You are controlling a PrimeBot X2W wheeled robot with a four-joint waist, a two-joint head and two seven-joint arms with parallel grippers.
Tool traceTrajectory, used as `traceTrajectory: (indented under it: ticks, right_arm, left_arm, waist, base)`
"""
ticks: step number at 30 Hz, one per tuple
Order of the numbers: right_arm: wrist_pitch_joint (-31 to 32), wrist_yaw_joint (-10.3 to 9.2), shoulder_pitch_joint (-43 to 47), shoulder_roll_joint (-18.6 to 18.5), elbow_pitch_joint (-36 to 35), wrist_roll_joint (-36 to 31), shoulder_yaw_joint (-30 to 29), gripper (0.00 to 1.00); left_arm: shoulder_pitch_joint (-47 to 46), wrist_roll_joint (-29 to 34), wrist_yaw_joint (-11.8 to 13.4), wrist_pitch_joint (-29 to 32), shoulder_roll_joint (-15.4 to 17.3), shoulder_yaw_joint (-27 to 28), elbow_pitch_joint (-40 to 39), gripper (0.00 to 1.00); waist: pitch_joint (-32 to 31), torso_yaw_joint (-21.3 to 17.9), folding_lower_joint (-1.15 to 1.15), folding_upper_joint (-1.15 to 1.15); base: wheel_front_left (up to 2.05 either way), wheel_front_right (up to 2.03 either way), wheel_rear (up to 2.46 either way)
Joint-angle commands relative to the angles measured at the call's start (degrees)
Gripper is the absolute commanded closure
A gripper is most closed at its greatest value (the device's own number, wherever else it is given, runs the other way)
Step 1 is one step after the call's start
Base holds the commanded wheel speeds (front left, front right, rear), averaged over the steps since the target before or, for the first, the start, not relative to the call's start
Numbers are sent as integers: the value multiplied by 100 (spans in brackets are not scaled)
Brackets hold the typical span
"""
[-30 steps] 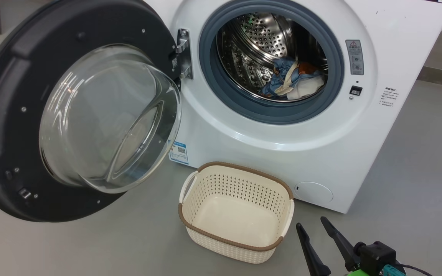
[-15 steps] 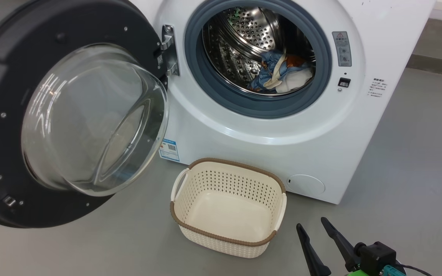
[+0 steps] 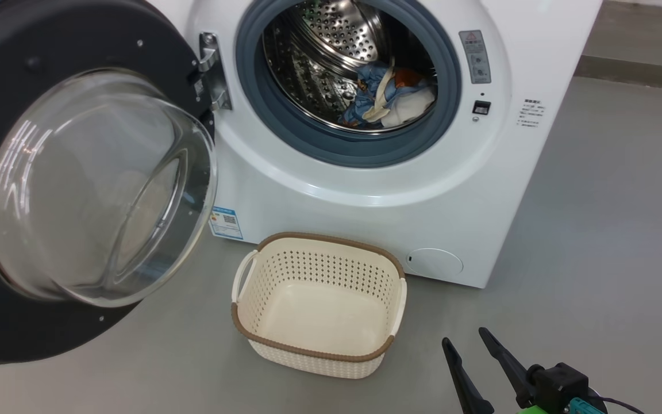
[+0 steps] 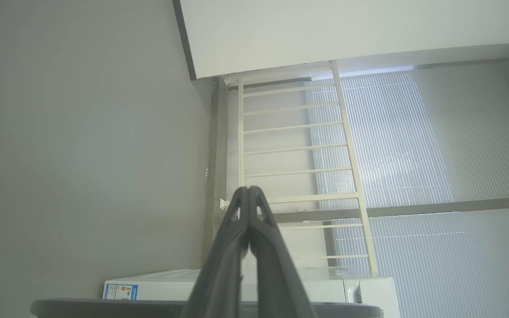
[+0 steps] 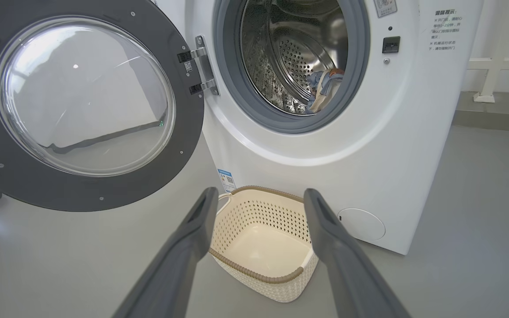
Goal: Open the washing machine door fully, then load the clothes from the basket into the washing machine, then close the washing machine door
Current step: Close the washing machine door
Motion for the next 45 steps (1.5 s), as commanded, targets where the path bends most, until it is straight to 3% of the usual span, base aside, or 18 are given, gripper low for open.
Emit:
traceTrajectory:
  ticks: [1,11,20,45]
  right_arm:
    - [-28,35,-237,2,-122,-55,151,0]
    - [-28,35,-283,2,-128,-141,147,0]
    - [-28,35,-304,2,-132,-203,138,0]
    - [-28,35,-377,2,-111,-258,153,0]
  left_arm:
    - [-171,-33,-59,57,392,64,-99,100]
    - [-148,-240,-148,294,414,142,150,100]
    - [37,-383,-158,479,315,115,-282,100]
    - [241,-581,-159,852,318,-70,-370,100]
  waist:
    - [36,-66,0,0]
    - [169,-361,0,0]
    - [244,-559,0,0]
    - [414,-766,0,0]
  base:
    - [0,0,0]
    - [0,0,0]
    - [0,0,0]
    - [0,0,0]
